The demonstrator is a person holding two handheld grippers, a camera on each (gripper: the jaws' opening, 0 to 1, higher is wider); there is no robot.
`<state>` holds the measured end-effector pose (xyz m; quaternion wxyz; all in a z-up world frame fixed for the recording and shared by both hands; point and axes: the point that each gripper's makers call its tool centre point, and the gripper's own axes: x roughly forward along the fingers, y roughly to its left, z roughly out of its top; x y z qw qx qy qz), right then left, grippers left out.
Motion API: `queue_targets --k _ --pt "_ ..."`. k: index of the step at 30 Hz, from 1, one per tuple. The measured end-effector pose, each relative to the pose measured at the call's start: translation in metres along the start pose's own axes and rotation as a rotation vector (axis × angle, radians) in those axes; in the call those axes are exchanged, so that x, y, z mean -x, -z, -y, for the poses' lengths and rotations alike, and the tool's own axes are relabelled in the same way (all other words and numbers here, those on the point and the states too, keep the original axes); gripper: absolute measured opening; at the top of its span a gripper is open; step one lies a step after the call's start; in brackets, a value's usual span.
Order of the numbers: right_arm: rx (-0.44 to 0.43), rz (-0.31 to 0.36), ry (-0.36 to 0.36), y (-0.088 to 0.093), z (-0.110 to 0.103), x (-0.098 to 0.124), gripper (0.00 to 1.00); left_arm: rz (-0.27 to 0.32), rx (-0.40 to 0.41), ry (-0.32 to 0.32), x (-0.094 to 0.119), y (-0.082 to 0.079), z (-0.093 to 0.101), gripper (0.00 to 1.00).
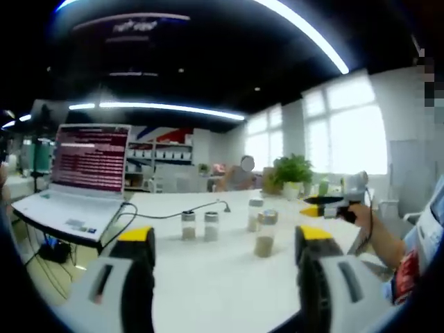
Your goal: Rotate the seasoning bottle until the label or dispensing opening points toward the visible target arrow and the bottle remains upright within the marked orientation range
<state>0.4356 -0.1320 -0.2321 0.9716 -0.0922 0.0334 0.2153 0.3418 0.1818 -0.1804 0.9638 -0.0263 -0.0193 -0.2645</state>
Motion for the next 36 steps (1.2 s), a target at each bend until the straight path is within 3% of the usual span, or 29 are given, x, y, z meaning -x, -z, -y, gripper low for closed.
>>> queue_targets --k 5,9,12,20,24,26,29,31,34,36 --pt "-0.033 0.007 0.003 0.008 0.010 0.020 0.54 -0.006 -0.014 -0.021 -0.005 0.002 0.001 0.89" --pt "-0.039 0.006 0.013 0.014 0.017 0.034 0.54 0.011 0.001 0.003 -0.006 0.000 0.006 0.89" --pt "-0.040 -0.029 0.049 0.022 0.027 0.043 0.53 0.027 -0.002 0.001 -0.006 -0.004 0.007 0.89" --pt "-0.085 -0.029 0.093 0.033 0.046 0.068 0.53 0.040 -0.014 0.014 -0.007 -0.005 0.010 0.90" --pt "-0.100 -0.029 0.113 0.037 0.051 0.068 0.53 0.054 -0.037 0.023 -0.008 -0.008 0.014 0.91" --pt "-0.146 0.013 0.144 0.037 0.058 0.066 0.54 0.055 -0.042 0.028 -0.008 -0.008 0.015 0.91" --pt "-0.165 -0.016 0.127 0.045 0.057 0.065 0.56 0.077 -0.054 0.039 -0.005 -0.011 0.018 0.87" --pt "-0.183 -0.001 0.111 0.043 0.055 0.064 0.56 0.080 -0.058 0.041 -0.005 -0.012 0.018 0.87" --pt "-0.179 0.026 0.093 0.036 0.053 0.062 0.57 0.052 -0.043 0.035 -0.007 -0.006 0.016 0.88" --pt "-0.199 0.072 0.072 0.029 0.050 0.056 0.57 0.013 0.018 0.033 -0.007 0.002 0.016 0.89"
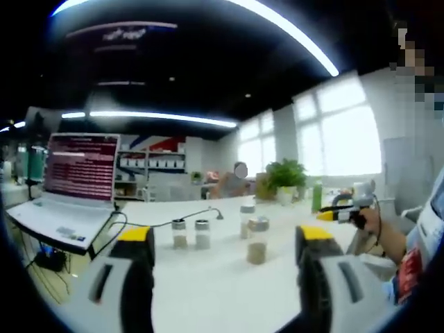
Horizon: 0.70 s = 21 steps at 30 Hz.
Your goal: Rotate the seasoning bottle until the label or dispensing opening points toward the visible target arrow and the bottle remains upright within the marked orientation range
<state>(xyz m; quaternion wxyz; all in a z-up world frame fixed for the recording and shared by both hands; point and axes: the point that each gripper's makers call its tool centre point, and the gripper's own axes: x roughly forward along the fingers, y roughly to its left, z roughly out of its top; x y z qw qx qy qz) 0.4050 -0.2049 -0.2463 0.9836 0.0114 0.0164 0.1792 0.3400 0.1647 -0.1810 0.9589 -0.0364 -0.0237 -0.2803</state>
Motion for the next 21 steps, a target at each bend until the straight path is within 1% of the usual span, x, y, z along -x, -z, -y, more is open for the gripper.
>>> queue_targets --k 1,3,4,6,8,10,11,12,13,14,15,17,18,19,21 --pt "0.003 0.023 -0.015 -0.003 -0.002 -0.005 0.57 0.008 0.012 0.005 -0.001 -0.001 -0.001 0.90" --pt "-0.004 0.007 -0.012 -0.001 -0.001 -0.012 0.57 0.013 0.016 0.011 -0.001 -0.002 -0.001 0.90" --pt "-0.006 -0.021 -0.027 0.001 -0.004 -0.016 0.57 0.014 0.015 0.012 -0.001 -0.002 -0.001 0.90" --pt "0.020 -0.017 -0.051 -0.005 -0.008 -0.025 0.57 0.010 0.004 0.012 -0.001 -0.002 -0.002 0.90" --pt "0.038 0.001 -0.044 -0.013 -0.004 -0.034 0.58 0.011 -0.003 0.005 -0.001 -0.002 -0.004 0.90" --pt "0.015 0.006 -0.067 -0.022 0.001 -0.047 0.59 0.016 -0.002 0.008 -0.001 -0.003 -0.004 0.90" --pt "0.015 0.013 -0.076 -0.027 0.003 -0.052 0.59 0.033 -0.007 0.013 -0.001 -0.006 -0.003 0.91" --pt "0.028 0.041 -0.106 -0.034 0.002 -0.058 0.59 0.051 -0.019 0.018 -0.002 -0.009 -0.003 0.91" --pt "0.020 0.078 -0.131 -0.043 0.003 -0.064 0.60 0.054 -0.021 0.020 -0.002 -0.009 -0.002 0.92" --pt "-0.011 0.092 -0.144 -0.047 0.006 -0.068 0.60 0.056 -0.026 0.022 -0.002 -0.010 -0.002 0.93" --pt "-0.051 0.088 -0.146 -0.049 0.011 -0.073 0.60 0.053 -0.030 0.024 -0.002 -0.009 -0.002 0.94" --pt "-0.082 0.095 -0.145 -0.053 0.021 -0.083 0.60 0.039 -0.042 0.026 -0.004 -0.006 -0.001 0.98" --pt "-0.079 0.099 -0.143 -0.055 0.025 -0.088 0.60 0.036 -0.049 0.023 -0.005 -0.005 -0.001 1.00" --pt "-0.074 0.107 -0.144 -0.056 0.028 -0.096 0.60 0.034 -0.056 0.017 -0.006 -0.004 -0.002 1.00" --pt "-0.061 0.167 -0.184 -0.066 0.029 -0.109 0.62 0.028 -0.068 0.012 -0.007 -0.002 -0.003 1.00"
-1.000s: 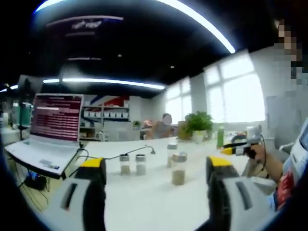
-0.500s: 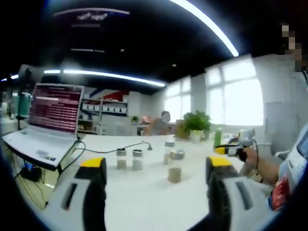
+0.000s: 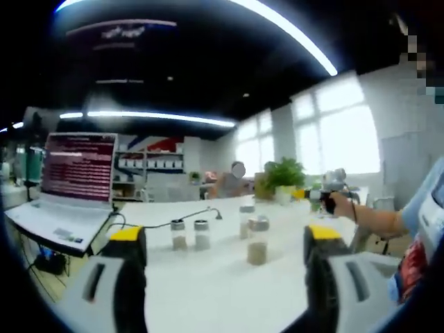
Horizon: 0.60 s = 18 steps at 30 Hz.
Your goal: Rotate the seasoning bottle until the label or dispensing opening points toward the visible target arrow and the bottle remains upright within the marked orientation range
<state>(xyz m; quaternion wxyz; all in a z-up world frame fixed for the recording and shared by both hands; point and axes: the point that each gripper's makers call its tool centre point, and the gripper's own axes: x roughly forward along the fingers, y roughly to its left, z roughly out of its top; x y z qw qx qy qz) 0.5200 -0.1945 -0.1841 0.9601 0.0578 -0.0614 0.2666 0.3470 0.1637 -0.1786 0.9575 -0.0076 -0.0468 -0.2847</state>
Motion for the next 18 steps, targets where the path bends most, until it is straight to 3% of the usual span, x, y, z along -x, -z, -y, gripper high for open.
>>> queue_targets --k 3,7,10,15,18 --pt "-0.017 -0.022 -0.004 0.006 0.005 -0.018 0.64 0.006 -0.014 0.005 0.000 -0.002 0.001 1.00" --pt "0.075 -0.052 -0.046 0.012 -0.003 -0.044 0.65 0.006 -0.007 0.011 0.001 -0.003 0.002 1.00" --pt "0.079 -0.028 -0.098 0.016 -0.012 -0.064 0.65 0.011 0.000 0.005 0.001 -0.003 0.001 1.00" --pt "0.072 -0.102 -0.086 0.044 -0.011 -0.093 0.62 0.039 0.015 0.012 0.001 -0.008 0.002 1.00" --pt "0.088 -0.103 -0.090 0.053 -0.010 -0.107 0.58 0.031 0.013 0.003 0.000 -0.005 -0.001 1.00"
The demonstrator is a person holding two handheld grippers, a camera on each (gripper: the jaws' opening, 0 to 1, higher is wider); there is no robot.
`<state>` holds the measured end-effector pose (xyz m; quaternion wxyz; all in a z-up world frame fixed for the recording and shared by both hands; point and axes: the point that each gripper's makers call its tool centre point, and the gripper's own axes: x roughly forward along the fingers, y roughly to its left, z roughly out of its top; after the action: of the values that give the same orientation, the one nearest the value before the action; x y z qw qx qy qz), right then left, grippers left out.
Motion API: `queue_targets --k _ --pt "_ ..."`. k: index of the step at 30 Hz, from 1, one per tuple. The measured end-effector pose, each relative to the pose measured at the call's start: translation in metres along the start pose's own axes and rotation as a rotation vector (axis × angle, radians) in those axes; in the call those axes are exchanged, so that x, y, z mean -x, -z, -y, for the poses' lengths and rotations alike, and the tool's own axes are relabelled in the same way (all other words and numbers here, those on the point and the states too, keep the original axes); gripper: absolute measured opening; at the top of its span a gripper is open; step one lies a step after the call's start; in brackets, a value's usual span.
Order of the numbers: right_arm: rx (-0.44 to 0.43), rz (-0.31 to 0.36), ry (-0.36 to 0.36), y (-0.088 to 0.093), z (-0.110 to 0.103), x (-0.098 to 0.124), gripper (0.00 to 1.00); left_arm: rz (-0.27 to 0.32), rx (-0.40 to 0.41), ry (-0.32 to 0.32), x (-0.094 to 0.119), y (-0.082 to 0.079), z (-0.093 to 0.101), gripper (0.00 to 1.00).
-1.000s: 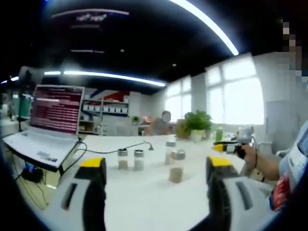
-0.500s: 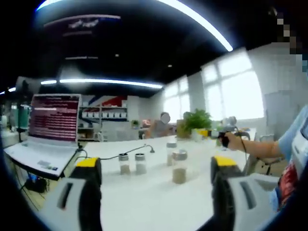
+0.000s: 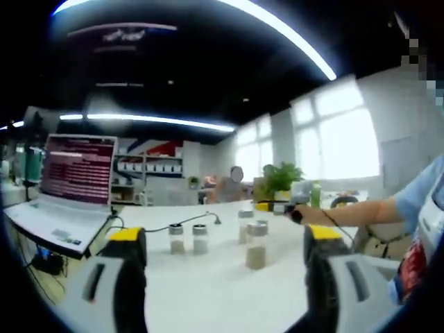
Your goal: Rotate the seasoning bottle until the label or dispensing opening points toward the visible target arrow and the bottle remains upright within the marked orientation range
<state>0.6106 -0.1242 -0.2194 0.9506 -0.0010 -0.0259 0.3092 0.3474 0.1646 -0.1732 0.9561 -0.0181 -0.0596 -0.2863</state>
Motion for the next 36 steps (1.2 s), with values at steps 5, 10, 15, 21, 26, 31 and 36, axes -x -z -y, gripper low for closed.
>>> queue_targets --k 5,10,15,21,26,31,36 --pt "0.039 -0.026 0.012 0.011 -0.005 -0.020 0.55 -0.003 0.005 0.002 -0.001 0.002 -0.001 1.00" --pt "0.012 -0.037 0.081 0.024 0.009 -0.032 0.51 -0.008 -0.009 0.015 -0.003 0.004 0.000 0.98" --pt "0.043 -0.047 0.063 0.026 0.012 -0.035 0.39 -0.011 -0.015 0.021 -0.006 0.006 -0.002 0.95" --pt "0.052 -0.076 0.059 0.031 0.014 -0.047 0.40 -0.009 -0.019 0.022 -0.006 0.007 -0.002 0.93" --pt "0.022 -0.119 0.060 0.033 0.014 -0.049 0.39 -0.020 -0.037 0.017 -0.003 0.008 -0.003 0.92" --pt "0.018 -0.124 0.121 0.034 0.016 -0.046 0.39 -0.019 -0.043 0.010 -0.002 0.007 -0.005 0.91" --pt "0.032 -0.115 0.129 0.033 0.013 -0.044 0.39 -0.029 -0.052 0.008 -0.001 0.008 -0.005 0.91"
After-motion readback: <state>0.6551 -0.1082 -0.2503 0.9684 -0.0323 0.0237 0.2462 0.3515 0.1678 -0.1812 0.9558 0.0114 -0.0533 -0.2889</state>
